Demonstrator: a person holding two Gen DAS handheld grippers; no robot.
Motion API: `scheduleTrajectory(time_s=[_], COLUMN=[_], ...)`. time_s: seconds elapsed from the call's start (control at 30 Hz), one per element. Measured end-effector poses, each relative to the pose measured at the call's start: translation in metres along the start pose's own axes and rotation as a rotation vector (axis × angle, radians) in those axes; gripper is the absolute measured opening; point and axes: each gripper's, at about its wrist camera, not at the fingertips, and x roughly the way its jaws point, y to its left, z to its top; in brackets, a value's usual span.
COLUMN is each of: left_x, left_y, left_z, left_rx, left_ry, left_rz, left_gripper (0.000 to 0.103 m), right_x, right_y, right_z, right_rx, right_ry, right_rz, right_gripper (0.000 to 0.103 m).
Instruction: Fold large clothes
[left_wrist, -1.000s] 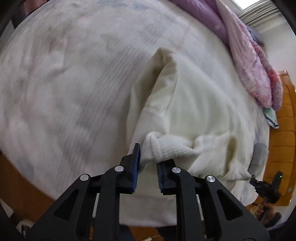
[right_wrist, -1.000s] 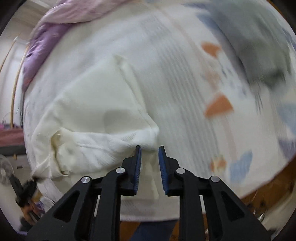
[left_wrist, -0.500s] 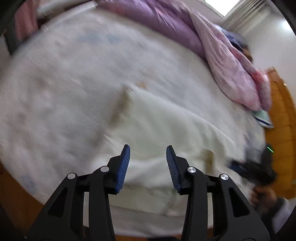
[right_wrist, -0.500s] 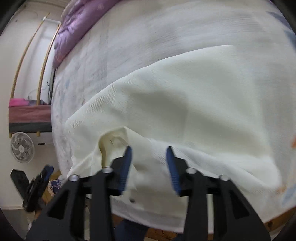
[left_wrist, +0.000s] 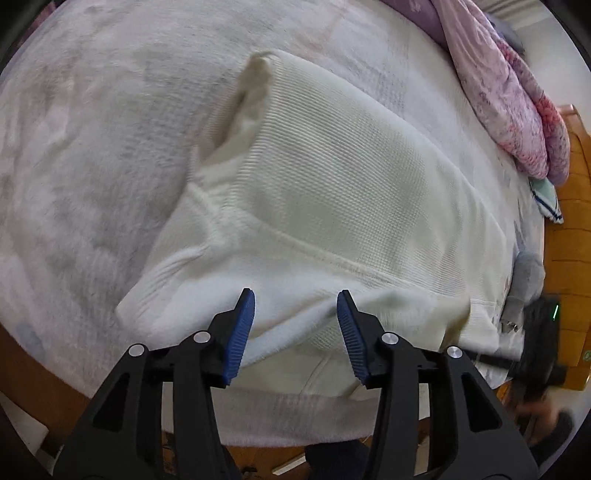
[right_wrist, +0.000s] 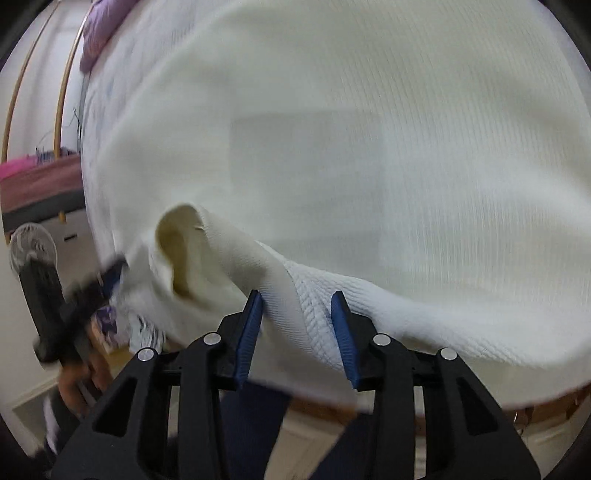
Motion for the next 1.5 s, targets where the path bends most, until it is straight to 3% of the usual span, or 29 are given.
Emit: scheduleTrajectory(time_s=[0.1, 0.2, 0.33, 0.47, 0.57, 0.67, 0.77, 0.9, 0.97, 1.1, 1.2, 1.33, 1.5], left_x=[-0.014, -0.022, -0.010, 0.036, 0.060, 0.074, 0.073, 0.050, 0.025, -0.008, -0.005, 0.000, 0.007], left_y=[0.001, -0.013, -0.038, -0.053, -0.036, -0.015, -0.005, 0.000, 0.003, 0.011, 0.018, 0.042, 0.072], left_z=[-0.003, -0.005, -0.003, -0.014, -0.032, -0.052, -0.055, -0.042, -0.029, 0.007, 0.027, 0.031, 0.015], left_rx=[0.015, 0.037, 0.091, 0.131, 0.101, 0.066, 0.041, -0.001, -0.036, -0.054, -0.067, -0.136, -0.172], left_ry=[-0.033, -0.064, -0.055, 0.089, 0.159, 0.210, 0.207, 0.134, 0.056, -0.066, -0.080, -0.074, -0.054], left_rz=[0.004, -0.029, -0.052, 0.004, 0.064, 0.100, 0.070, -0.015, -0.098, -0.128, -0.068, -0.070, -0.088], left_gripper=[0.049, 0.050, 0.053, 0.053, 0.053, 0.053, 0.053, 0.053, 0.055, 0.062, 0.062, 0.062, 0.062], right_x=[-0.002, -0.025, -0.045, -0.045, -0.041, -0.022, -0.002, 0.013, 0.008, -0.011, -0.013, 0.007, 0.033], right_y=[0.000, 0.004, 0.010, 0.015, 0.013, 0.003, -0.014, -0.022, -0.012, 0.031, 0.077, 0.148, 0.200], right_z=[-0.029, -0.041, -0.031, -0.024, -0.020, -0.013, -0.010, -0.004, -0.001, 0.013, 0.037, 0.077, 0.110], right_rx=[-0.008, 0.012, 0.022, 0.044, 0.044, 0.029, 0.074, 0.090, 0.077, -0.017, -0.100, -0.202, -0.267], right_ry=[0.018, -0.096, -0.238, -0.264, -0.268, -0.240, -0.213, -0.188, -0.189, -0.264, -0.302, -0.302, -0.337], right_rz=[-0.023, 0.006, 0.051, 0.101, 0.056, -0.045, -0.062, -0.083, -0.092, -0.092, -0.055, -0.025, -0.133], right_gripper=[0.037, 0.038, 0.040, 0.040, 0.040, 0.040, 0.039, 0.037, 0.040, 0.040, 0.040, 0.040, 0.035])
